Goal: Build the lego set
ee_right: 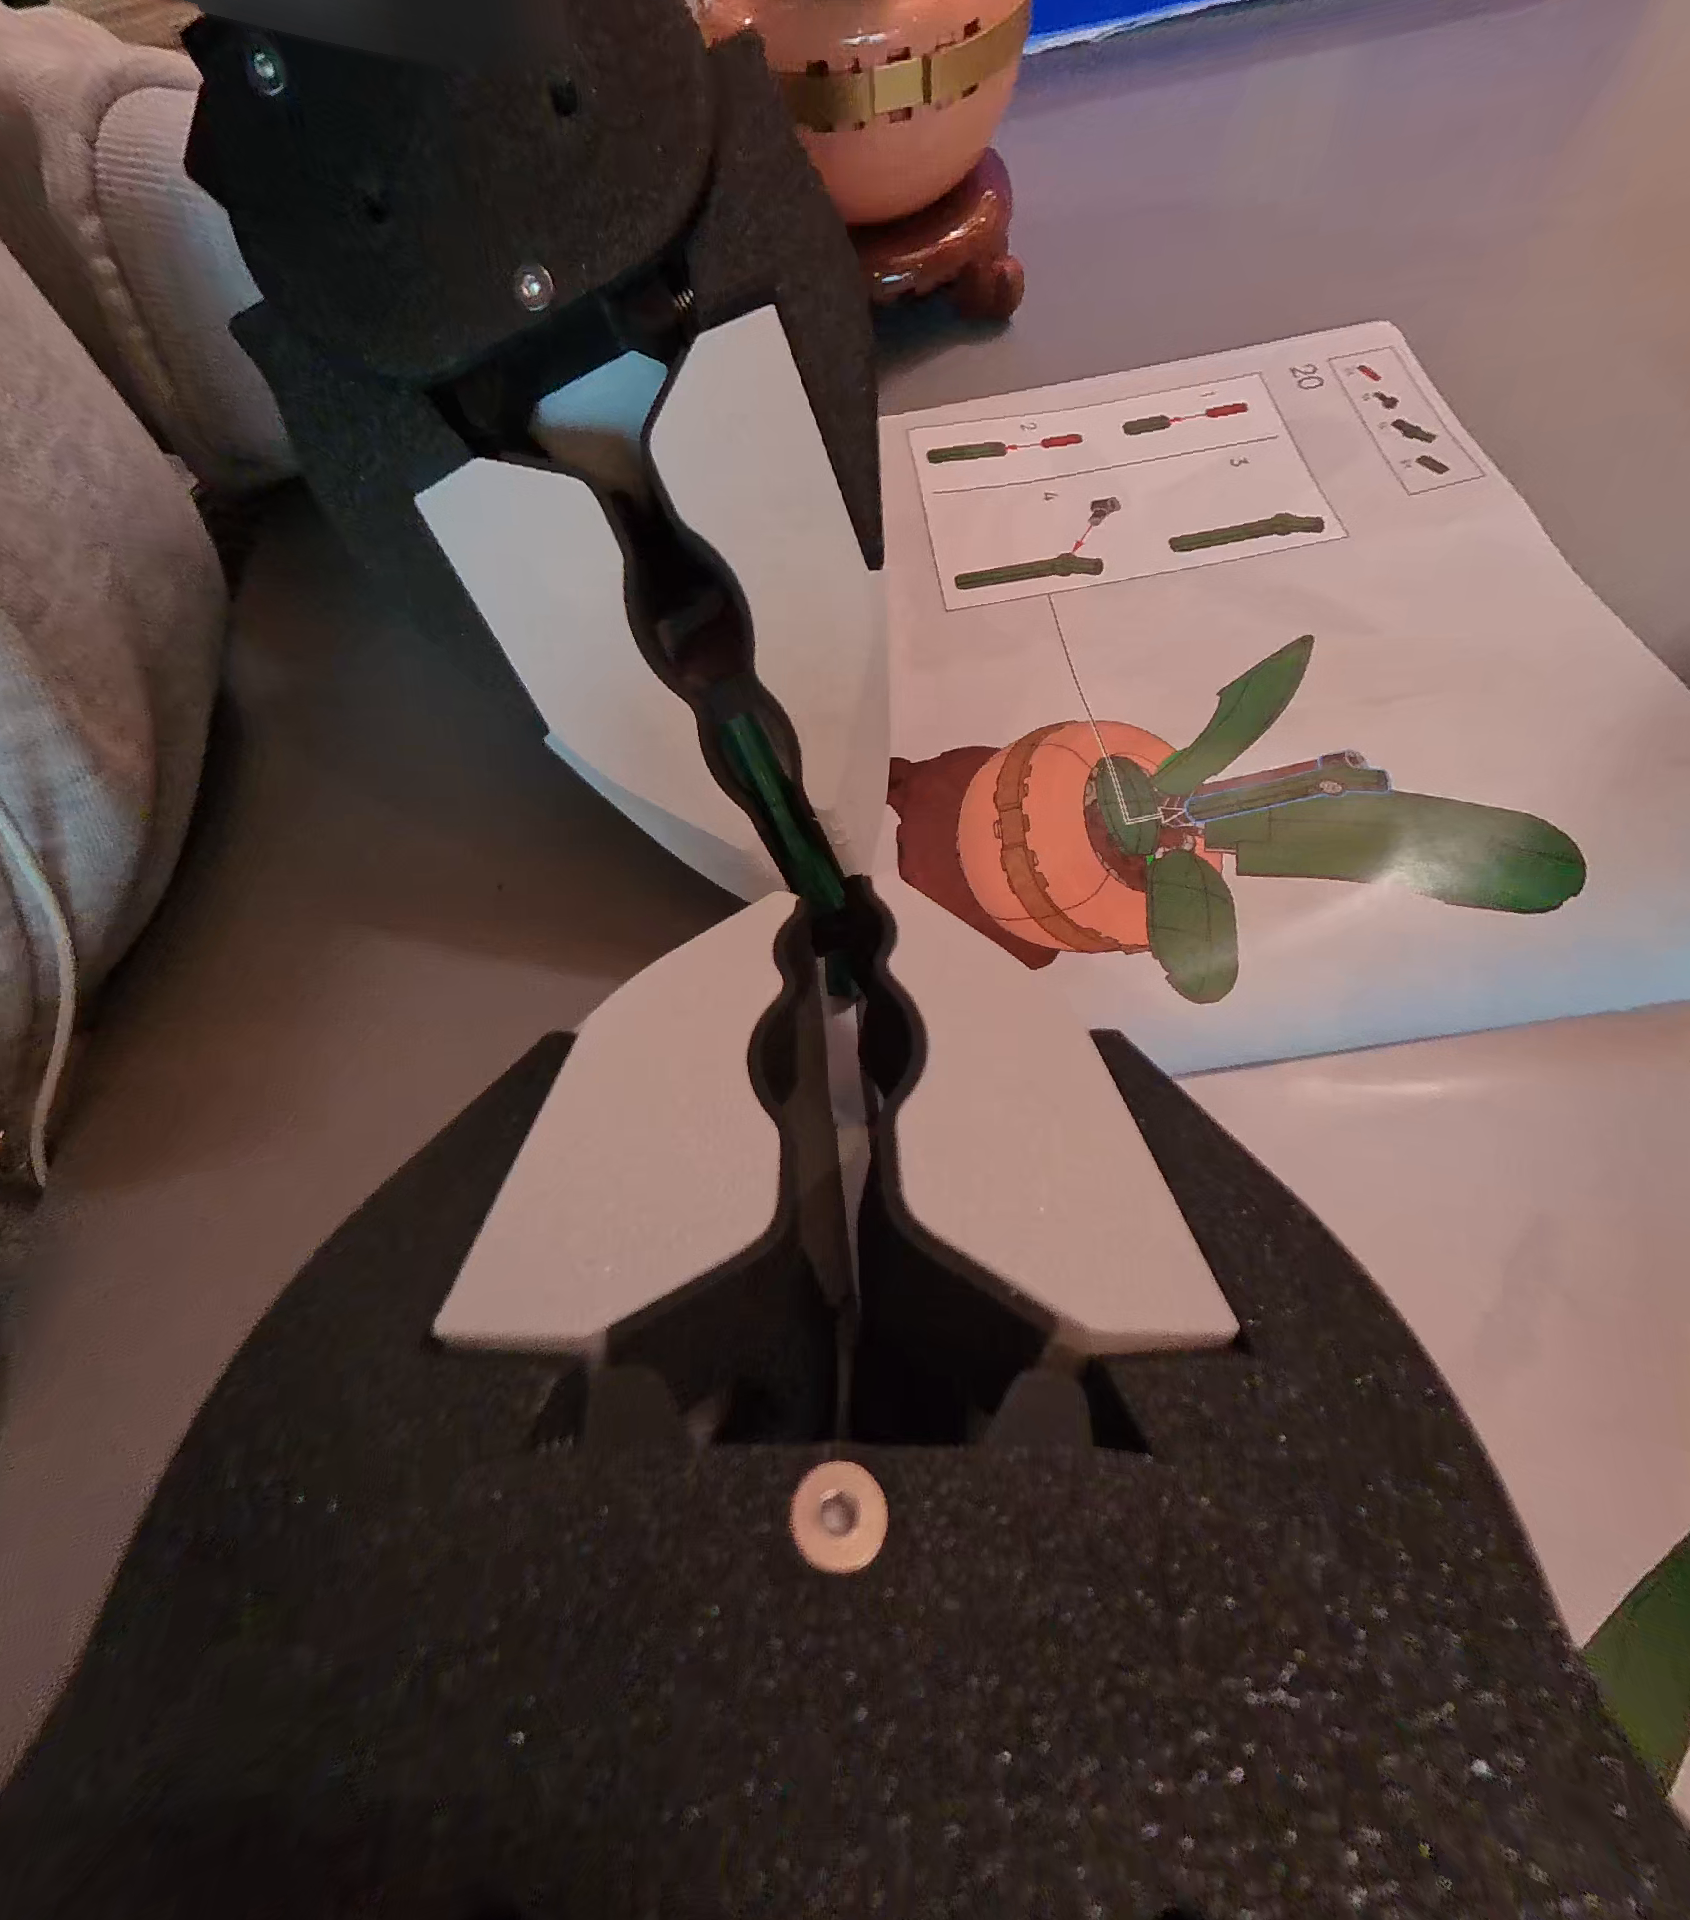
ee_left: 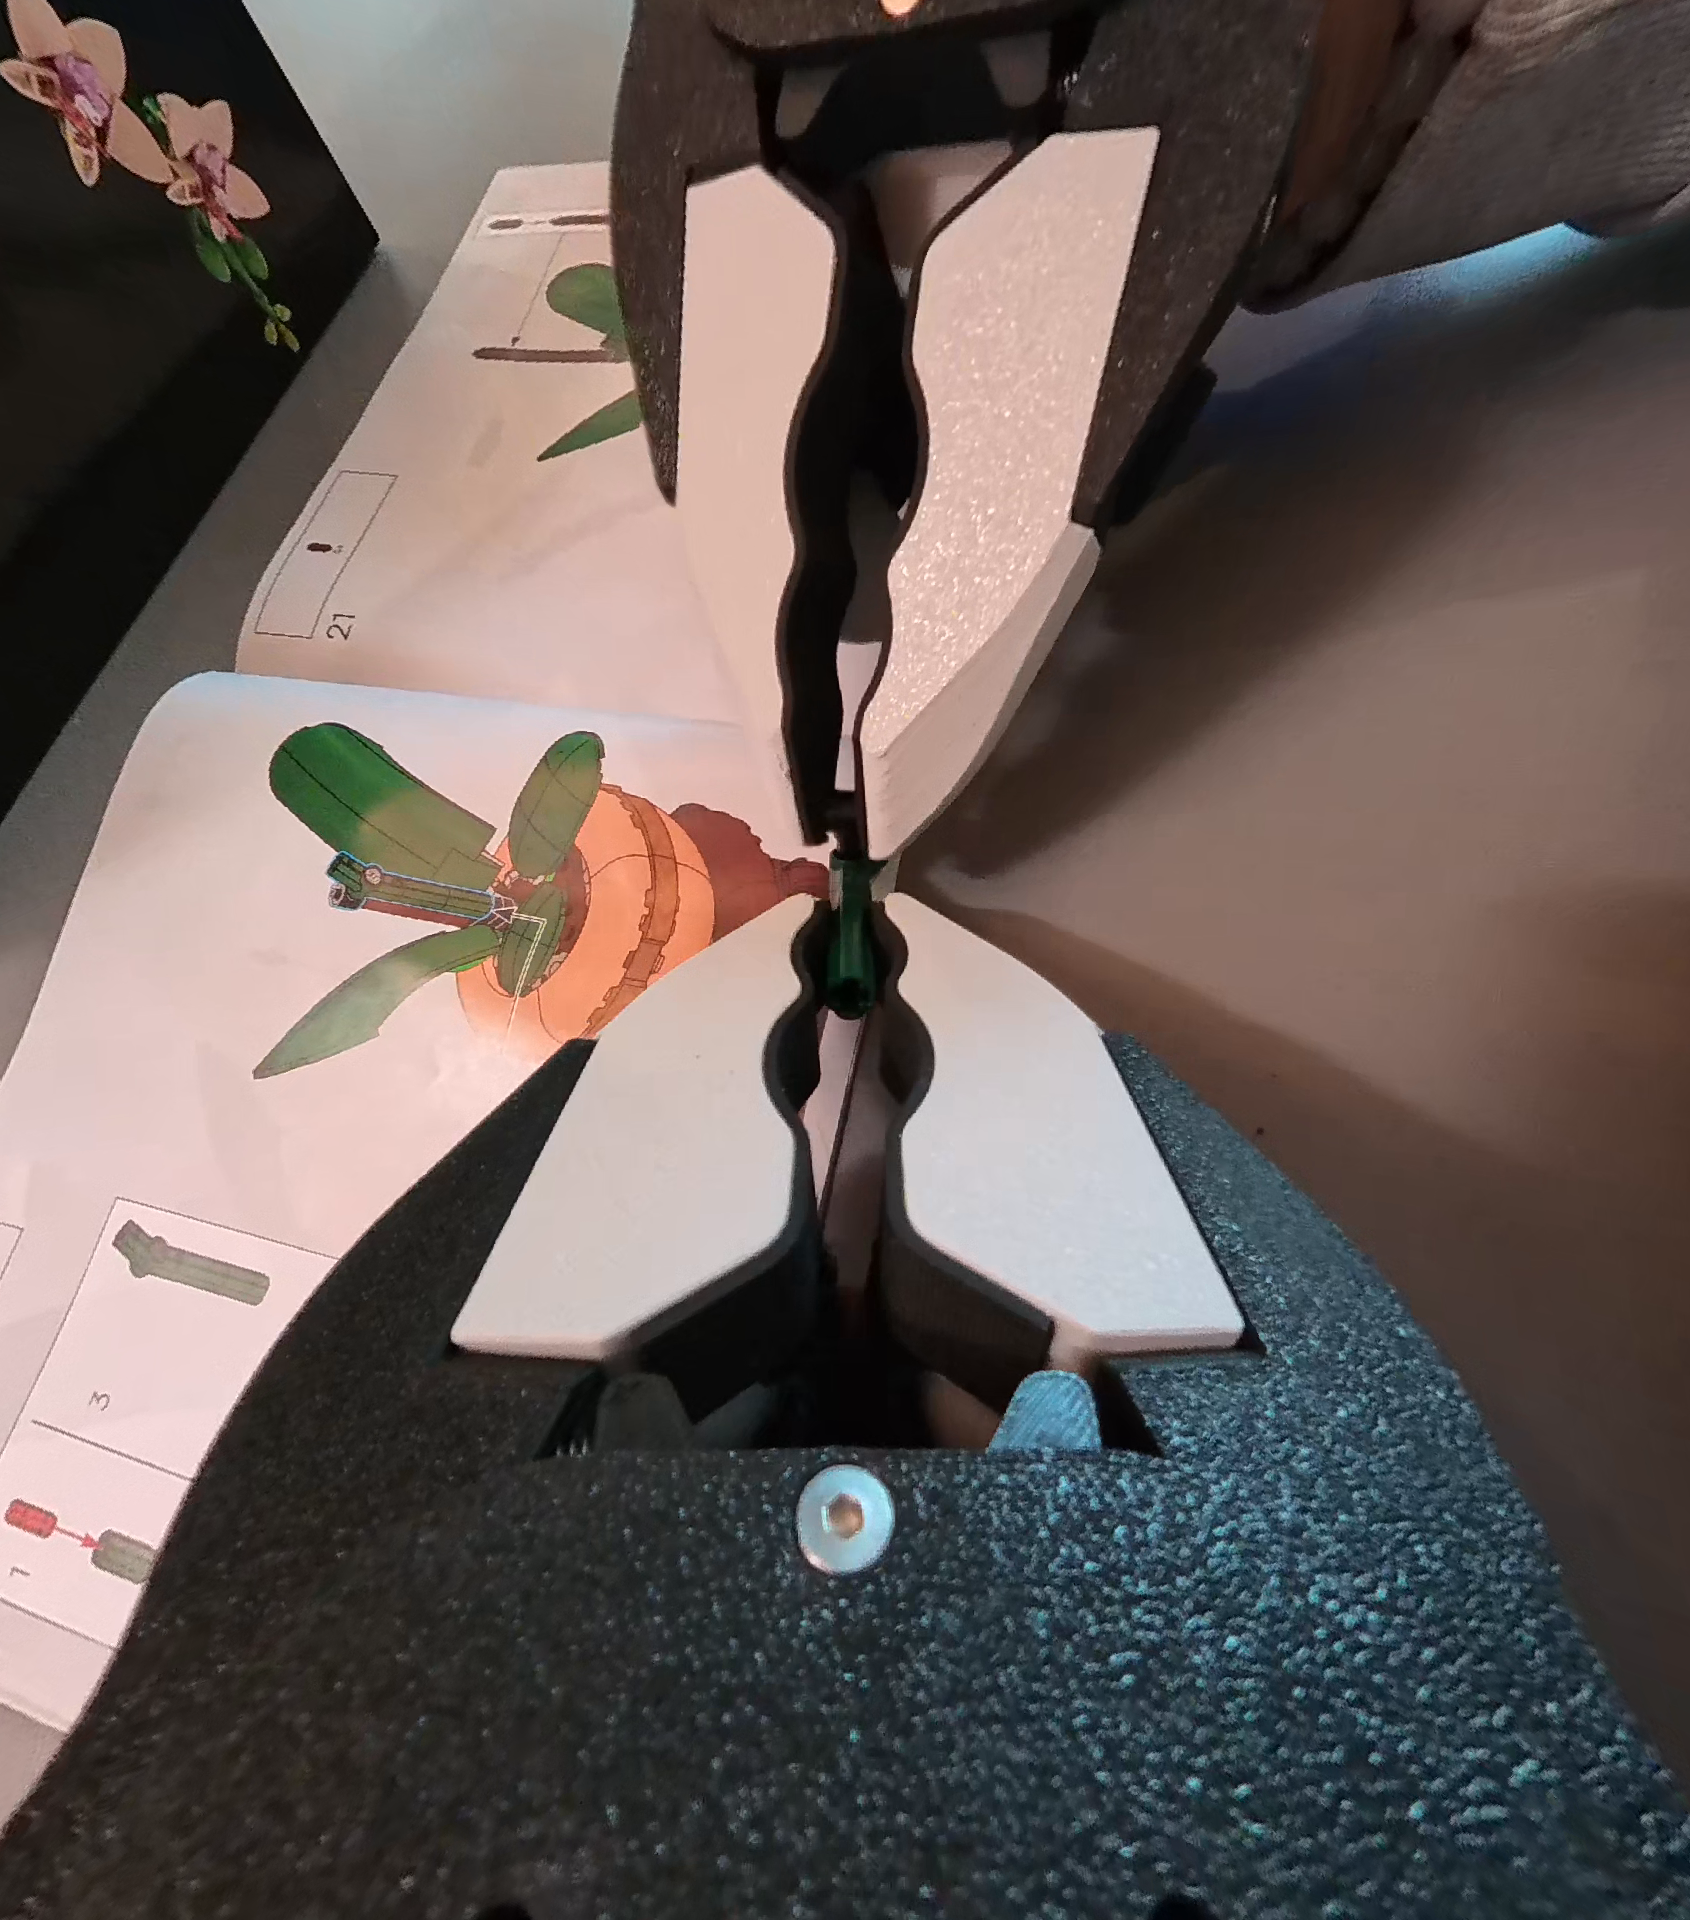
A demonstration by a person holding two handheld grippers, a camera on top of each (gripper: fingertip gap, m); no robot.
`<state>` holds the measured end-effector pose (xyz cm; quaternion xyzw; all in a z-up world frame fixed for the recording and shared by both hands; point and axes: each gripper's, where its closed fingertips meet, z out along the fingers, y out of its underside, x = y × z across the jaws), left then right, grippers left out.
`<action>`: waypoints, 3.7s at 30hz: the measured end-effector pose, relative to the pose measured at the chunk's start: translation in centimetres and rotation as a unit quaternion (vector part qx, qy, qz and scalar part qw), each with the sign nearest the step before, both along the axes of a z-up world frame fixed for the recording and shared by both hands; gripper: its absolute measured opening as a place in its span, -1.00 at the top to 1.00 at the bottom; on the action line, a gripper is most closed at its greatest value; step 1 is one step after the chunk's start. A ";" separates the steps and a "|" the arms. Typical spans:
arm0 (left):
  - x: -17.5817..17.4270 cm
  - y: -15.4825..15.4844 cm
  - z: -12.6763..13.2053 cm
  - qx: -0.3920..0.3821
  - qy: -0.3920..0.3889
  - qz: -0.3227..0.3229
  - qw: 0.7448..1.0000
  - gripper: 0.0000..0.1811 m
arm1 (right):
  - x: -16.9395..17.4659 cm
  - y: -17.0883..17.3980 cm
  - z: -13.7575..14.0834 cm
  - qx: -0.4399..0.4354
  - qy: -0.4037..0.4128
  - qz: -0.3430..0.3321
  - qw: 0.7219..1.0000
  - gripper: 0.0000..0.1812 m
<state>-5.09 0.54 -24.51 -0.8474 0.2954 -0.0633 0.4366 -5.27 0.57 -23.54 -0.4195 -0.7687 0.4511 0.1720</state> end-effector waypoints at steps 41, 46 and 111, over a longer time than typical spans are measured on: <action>0.3 -0.2 -0.7 -0.017 0.023 -0.008 1.000 0.94 | 0.7 0.7 -0.1 -0.036 -0.033 0.029 0.998 0.94; 0.3 -0.2 -0.7 -0.016 0.023 -0.008 1.000 0.94 | 0.7 0.6 -0.2 -0.036 -0.034 0.033 0.998 0.94; 0.2 0.4 -0.7 0.019 0.068 -0.016 0.997 0.94 | 2.6 2.1 0.3 0.185 -0.224 0.122 0.949 0.93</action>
